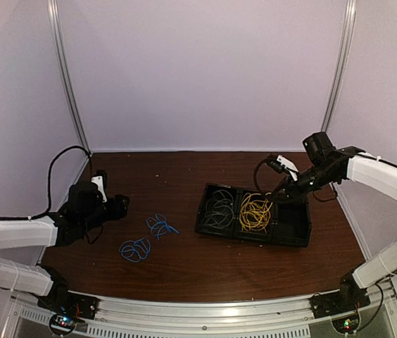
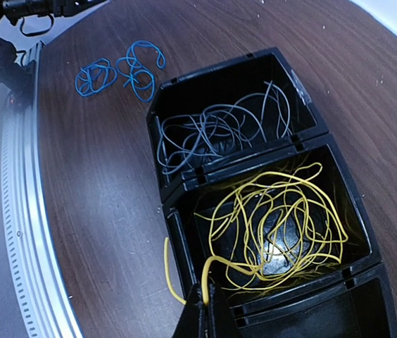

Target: Untangle the cables

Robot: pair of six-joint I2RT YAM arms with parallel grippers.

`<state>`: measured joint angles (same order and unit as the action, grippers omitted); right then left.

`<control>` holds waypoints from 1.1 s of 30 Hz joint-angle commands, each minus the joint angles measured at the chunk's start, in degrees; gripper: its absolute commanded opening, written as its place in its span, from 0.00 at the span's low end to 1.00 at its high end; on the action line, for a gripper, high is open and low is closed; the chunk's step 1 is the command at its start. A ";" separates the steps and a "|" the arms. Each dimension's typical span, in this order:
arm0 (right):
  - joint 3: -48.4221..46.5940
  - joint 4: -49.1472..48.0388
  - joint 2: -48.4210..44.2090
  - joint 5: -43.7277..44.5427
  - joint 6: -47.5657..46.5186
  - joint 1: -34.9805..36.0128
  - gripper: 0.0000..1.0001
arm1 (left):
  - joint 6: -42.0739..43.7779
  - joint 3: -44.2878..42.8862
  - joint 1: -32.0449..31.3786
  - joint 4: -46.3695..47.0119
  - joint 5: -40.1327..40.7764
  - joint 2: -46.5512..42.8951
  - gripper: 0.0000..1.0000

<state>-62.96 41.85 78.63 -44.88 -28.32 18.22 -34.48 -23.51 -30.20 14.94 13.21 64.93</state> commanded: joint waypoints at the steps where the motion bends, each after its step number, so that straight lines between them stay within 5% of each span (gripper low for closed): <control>1: -0.64 -4.55 6.06 3.49 0.20 0.80 0.00 | -0.40 0.75 0.31 1.82 -0.34 -0.60 0.65; 22: -3.58 -14.05 19.81 20.92 3.21 7.26 0.00 | -0.30 0.34 0.31 0.64 -1.46 -0.69 0.65; 33: -7.14 -5.59 10.94 26.68 1.86 7.91 0.43 | 3.80 -3.28 0.31 -5.42 -6.77 0.91 0.65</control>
<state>-66.26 31.99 95.57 -22.59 -25.76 25.76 -33.30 -23.97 -30.20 11.64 9.58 65.47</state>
